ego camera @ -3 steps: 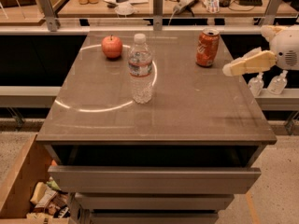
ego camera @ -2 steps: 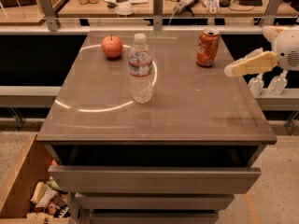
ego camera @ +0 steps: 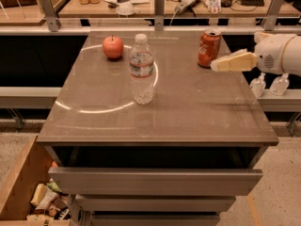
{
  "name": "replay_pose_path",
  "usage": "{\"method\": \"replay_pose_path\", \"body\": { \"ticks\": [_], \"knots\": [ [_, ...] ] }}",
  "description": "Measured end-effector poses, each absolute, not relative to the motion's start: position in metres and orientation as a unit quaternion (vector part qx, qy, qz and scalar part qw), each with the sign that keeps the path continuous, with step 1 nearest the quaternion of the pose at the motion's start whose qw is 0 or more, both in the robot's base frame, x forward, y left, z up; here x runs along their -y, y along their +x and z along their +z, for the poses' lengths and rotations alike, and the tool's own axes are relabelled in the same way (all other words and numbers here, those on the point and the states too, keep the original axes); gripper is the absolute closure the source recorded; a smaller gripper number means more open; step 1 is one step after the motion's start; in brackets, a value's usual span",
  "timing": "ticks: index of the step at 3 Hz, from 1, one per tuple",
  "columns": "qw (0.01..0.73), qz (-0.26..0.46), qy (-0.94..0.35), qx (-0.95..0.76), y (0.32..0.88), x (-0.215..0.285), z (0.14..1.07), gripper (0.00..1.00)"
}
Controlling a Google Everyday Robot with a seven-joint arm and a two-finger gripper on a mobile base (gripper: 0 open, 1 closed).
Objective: Knock coke can over
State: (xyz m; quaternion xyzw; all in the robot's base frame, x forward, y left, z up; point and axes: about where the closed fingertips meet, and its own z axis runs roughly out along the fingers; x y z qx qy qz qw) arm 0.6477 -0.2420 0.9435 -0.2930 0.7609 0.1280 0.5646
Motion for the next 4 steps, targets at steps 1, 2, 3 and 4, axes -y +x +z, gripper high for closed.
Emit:
{"method": "replay_pose_path", "body": {
  "ticks": [1,2,3,4],
  "knots": [
    [0.594,0.138,-0.261,-0.749,0.689,0.234,0.922,0.00],
    [0.612,0.135,-0.253,-0.737,0.721,0.231,0.907,0.00],
    [0.618,0.135,-0.257,-0.730,0.747,0.225,0.894,0.17],
    [0.621,0.136,-0.268,-0.724,0.764,0.220,0.886,0.41]
  ]
}}
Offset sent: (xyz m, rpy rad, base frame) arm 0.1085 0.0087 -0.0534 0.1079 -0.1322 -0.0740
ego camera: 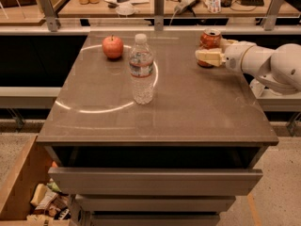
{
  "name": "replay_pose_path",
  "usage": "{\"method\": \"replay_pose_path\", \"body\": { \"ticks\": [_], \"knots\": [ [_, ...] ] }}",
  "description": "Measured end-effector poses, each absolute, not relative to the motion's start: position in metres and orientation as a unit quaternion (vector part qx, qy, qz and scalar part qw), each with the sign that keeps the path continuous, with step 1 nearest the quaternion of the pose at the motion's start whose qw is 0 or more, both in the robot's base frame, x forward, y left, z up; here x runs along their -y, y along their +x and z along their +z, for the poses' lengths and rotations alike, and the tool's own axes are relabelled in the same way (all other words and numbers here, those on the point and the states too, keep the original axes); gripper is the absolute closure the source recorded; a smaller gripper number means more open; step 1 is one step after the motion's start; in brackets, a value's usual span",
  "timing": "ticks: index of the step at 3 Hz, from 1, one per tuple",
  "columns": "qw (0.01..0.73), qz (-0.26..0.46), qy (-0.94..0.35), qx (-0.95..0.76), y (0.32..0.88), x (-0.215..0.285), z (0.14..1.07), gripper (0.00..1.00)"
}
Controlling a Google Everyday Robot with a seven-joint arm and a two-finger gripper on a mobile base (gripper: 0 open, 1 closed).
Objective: Knock coke can over
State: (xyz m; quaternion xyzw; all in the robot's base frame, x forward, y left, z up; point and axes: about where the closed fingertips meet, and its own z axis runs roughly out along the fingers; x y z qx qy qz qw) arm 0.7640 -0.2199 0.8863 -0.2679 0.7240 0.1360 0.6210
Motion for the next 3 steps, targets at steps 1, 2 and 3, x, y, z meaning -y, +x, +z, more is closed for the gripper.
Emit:
{"method": "replay_pose_path", "body": {
  "ticks": [1,2,3],
  "knots": [
    [0.626,0.127,-0.300,-0.708,0.771,0.215,0.891,0.72],
    [0.639,0.115,-0.365,-0.667,0.766,0.201,0.914,0.95],
    [0.655,0.058,-0.487,-0.575,0.755,0.190,0.979,1.00]
  ]
}}
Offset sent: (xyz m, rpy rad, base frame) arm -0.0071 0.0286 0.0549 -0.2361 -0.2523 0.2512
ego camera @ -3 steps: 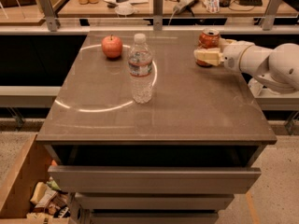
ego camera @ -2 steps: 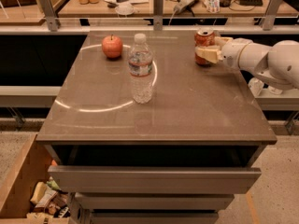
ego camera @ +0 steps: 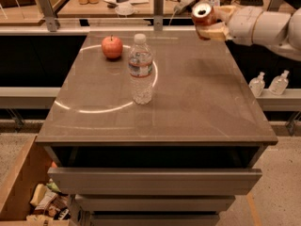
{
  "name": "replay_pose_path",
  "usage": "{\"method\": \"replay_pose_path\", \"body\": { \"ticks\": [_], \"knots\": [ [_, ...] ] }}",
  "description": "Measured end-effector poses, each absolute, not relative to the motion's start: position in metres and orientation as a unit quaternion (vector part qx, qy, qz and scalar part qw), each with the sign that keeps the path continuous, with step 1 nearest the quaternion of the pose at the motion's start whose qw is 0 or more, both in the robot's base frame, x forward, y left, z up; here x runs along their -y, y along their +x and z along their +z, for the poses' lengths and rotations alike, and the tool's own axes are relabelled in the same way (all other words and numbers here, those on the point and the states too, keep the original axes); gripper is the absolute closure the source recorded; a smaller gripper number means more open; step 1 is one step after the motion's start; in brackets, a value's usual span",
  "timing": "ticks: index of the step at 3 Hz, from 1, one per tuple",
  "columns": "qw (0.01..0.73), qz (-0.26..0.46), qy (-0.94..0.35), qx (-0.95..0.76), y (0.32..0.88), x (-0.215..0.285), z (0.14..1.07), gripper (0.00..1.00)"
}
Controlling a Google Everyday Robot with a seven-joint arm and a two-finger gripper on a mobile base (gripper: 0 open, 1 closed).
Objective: Knock coke can over
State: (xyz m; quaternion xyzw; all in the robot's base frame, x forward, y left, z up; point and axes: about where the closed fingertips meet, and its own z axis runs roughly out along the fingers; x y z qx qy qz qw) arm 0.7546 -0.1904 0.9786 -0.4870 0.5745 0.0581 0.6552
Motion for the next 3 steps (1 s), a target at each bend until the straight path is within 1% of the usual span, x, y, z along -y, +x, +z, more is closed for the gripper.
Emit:
{"method": "replay_pose_path", "body": {
  "ticks": [1,2,3],
  "knots": [
    [0.639,0.037,-0.551,-0.536,0.756,0.185,1.011,1.00],
    [0.634,0.033,-0.569,-0.523,0.744,0.195,1.031,1.00],
    [0.614,0.038,-0.592,-0.521,0.763,0.173,1.001,1.00]
  ]
}}
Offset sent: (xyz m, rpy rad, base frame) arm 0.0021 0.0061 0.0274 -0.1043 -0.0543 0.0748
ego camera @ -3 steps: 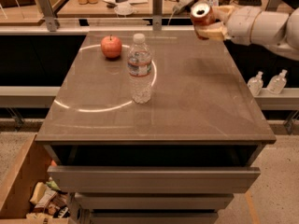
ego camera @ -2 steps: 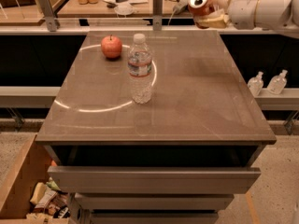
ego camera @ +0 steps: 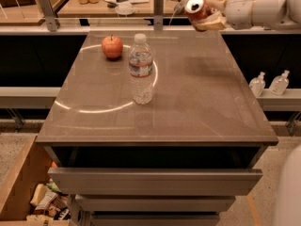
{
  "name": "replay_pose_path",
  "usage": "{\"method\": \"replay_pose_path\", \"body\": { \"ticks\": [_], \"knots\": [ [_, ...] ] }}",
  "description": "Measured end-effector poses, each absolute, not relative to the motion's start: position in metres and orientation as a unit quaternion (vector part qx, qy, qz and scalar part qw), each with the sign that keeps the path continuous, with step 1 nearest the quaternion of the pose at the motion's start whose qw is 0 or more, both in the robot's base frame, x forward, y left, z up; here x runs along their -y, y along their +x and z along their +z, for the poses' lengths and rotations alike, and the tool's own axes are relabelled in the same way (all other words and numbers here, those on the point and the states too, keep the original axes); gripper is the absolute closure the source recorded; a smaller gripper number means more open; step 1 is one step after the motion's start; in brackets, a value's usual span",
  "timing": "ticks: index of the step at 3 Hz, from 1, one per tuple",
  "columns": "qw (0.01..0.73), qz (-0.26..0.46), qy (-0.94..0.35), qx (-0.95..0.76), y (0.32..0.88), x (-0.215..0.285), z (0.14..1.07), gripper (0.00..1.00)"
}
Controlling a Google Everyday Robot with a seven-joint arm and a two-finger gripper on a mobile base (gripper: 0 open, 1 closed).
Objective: Knock coke can over
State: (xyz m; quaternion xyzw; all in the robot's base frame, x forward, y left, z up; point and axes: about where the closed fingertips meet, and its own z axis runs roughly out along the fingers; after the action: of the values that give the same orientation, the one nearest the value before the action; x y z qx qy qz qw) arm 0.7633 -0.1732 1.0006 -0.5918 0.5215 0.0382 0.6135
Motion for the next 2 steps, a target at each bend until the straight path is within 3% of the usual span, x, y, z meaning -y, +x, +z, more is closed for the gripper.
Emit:
{"method": "replay_pose_path", "body": {
  "ticks": [2],
  "knots": [
    [0.499,0.008,-0.752,-0.431,0.727,0.149,1.002,1.00]
  ]
}}
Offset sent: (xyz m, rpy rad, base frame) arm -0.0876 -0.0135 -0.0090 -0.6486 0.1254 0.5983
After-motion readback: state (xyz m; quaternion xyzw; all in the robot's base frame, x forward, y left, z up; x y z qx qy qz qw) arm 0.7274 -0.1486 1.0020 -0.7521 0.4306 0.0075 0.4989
